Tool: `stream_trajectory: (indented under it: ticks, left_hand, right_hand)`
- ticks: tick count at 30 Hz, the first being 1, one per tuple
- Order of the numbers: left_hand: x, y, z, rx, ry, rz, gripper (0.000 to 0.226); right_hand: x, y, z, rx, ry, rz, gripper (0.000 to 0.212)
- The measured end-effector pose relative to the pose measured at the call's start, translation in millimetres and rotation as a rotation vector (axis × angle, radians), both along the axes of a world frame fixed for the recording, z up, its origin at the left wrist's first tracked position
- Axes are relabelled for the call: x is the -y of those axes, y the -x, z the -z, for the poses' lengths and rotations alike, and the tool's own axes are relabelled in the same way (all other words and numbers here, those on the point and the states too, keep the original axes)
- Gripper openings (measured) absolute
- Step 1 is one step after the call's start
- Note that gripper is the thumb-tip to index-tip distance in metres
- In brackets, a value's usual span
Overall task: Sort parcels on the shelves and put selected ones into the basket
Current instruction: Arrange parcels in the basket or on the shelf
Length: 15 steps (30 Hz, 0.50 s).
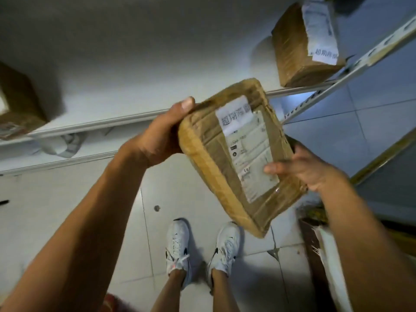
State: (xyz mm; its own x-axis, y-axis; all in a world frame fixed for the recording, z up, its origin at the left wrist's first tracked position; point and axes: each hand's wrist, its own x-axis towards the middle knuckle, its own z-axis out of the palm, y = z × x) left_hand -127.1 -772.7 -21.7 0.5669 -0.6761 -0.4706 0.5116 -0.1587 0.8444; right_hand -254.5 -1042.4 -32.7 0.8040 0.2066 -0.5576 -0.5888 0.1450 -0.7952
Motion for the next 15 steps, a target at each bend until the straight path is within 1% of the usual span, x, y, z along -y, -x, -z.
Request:
stream_trajectory:
  ticks: [1, 2, 3, 4, 5, 6, 7, 8, 9, 11, 12, 13, 14, 15]
  left_hand:
    - [-2.6, -5.2, -3.1, -0.012, 0.037, 0.104, 0.07]
    - [-4.5, -9.0, -7.5, -0.035, 0.051, 0.221, 0.063]
    - [-6.7, -9.4, -9.8, -0.054, 0.029, 0.325, 0.061]
    - [-10.4, -6.1, -7.2, -0.053, -0.001, 0.379, 0.06]
    - [-13.4, 1.7, -1.0, -0.021, -0.017, 0.354, 0.055]
    - [-15.6, 13.1, 5.5, 0.007, -0.002, 0.264, 0.048]
    - [-17.1, 26.8, 11.1, -0.005, 0.025, 0.143, 0.044]
    - [-18.1, 39.7, 17.1, -0.051, 0.046, 0.011, 0.046]
    - [-17.2, 52.0, 21.4, -0.117, 0.06, -0.12, 0.054]
    - [-15.1, 74.2, 28.5, -0.264, 0.074, -0.323, 0.081]
    - [-14.1, 86.8, 31.3, -0.325, 0.082, -0.406, 0.087]
    - [-12.1, 99.8, 32.4, -0.384, 0.103, -0.483, 0.084]
    - [-8.2, 112.9, 32.4, -0.451, 0.144, -0.552, 0.076]
    - [-3.9, 126.1, 31.5, -0.525, 0.191, -0.622, 0.067]
  right_hand:
    - [6.7, -16.0, -12.9, 0.029, 0.095, -0.146, 0.074]
    - [10.0, -31.6, -26.1, 0.046, 0.202, -0.305, 0.077]
    - [10.8, -47.1, -38.3, 0.053, 0.308, -0.459, 0.082]
    - [9.4, -60.2, -48.6, 0.049, 0.404, -0.579, 0.084]
    - [6.8, -70.7, -56.2, 0.03, 0.496, -0.656, 0.086]
    - [3.3, -78.8, -61.2, 0.013, 0.581, -0.697, 0.091]
    - [-0.3, -83.3, -63.9, 0.013, 0.66, -0.704, 0.096]
    - [-2.8, -84.5, -63.2, 0.037, 0.723, -0.672, 0.099]
    - [-4.5, -83.0, -60.6, 0.075, 0.769, -0.583, 0.101]
    - [-2.5, -71.4, -49.8, 0.121, 0.821, -0.248, 0.1]
    - [-0.3, -61.8, -43.3, 0.122, 0.82, -0.054, 0.099]
    - [2.0, -50.3, -36.2, 0.098, 0.786, 0.131, 0.102]
    - [3.8, -37.4, -29.5, 0.046, 0.702, 0.296, 0.109]
    - [3.5, -22.5, -19.6, -0.033, 0.559, 0.439, 0.119]
